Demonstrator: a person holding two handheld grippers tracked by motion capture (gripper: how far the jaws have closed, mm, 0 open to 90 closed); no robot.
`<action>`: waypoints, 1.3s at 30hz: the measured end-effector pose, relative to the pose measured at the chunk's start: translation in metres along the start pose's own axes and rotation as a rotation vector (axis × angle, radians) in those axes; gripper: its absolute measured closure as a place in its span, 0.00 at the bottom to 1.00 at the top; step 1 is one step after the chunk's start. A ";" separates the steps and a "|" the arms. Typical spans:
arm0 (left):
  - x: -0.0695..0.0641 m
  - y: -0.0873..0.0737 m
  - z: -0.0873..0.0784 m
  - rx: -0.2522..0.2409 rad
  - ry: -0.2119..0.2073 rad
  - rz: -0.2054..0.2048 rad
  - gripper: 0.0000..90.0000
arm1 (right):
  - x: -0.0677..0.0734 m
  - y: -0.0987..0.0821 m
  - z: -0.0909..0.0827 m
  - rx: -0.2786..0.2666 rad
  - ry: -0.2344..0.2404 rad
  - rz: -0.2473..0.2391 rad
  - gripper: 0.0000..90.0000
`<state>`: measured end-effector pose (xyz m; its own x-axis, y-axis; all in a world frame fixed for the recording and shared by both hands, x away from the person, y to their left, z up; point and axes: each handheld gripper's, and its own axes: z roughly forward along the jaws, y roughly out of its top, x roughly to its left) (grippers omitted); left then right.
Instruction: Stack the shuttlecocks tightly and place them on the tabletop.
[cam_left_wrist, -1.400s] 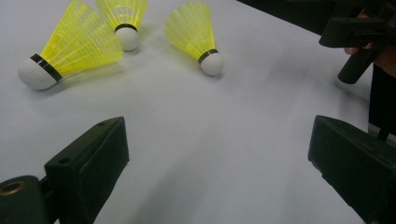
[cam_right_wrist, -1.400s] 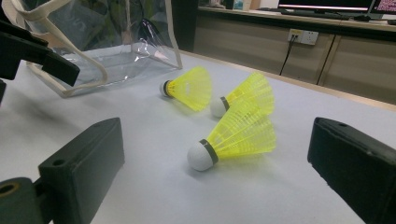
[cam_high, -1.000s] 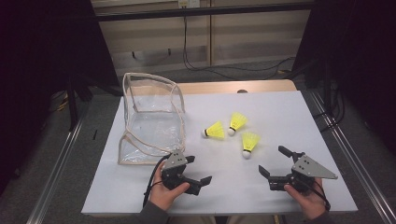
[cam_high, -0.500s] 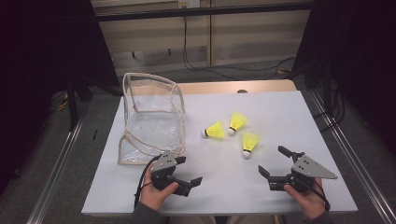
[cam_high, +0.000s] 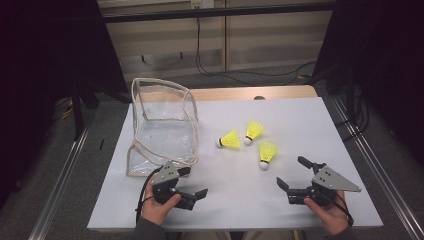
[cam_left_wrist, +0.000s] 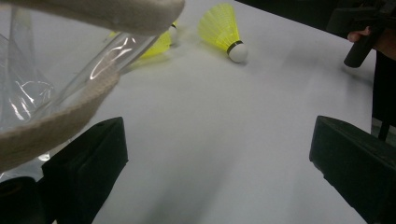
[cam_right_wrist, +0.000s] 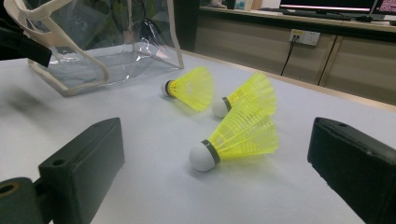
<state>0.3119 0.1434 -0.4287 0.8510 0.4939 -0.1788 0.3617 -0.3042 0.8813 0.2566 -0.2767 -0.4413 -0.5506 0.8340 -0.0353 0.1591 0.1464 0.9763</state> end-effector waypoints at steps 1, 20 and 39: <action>0.000 0.000 -0.001 0.001 0.000 -0.001 0.05 | 0.000 0.000 0.000 0.000 0.001 -0.001 0.03; 0.012 -0.004 -0.018 -0.021 0.022 0.001 0.04 | 0.000 0.000 0.000 0.001 0.002 -0.007 0.03; 0.028 -0.013 -0.034 -0.027 0.084 -0.023 0.04 | 0.001 0.001 0.000 -0.001 0.001 -0.006 0.03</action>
<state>0.3182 0.1890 -0.4306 0.8074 0.5672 -0.1627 0.3694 -0.2708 0.8890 0.2562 -0.2757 -0.4407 -0.5522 0.8327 -0.0409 0.1547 0.1506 0.9764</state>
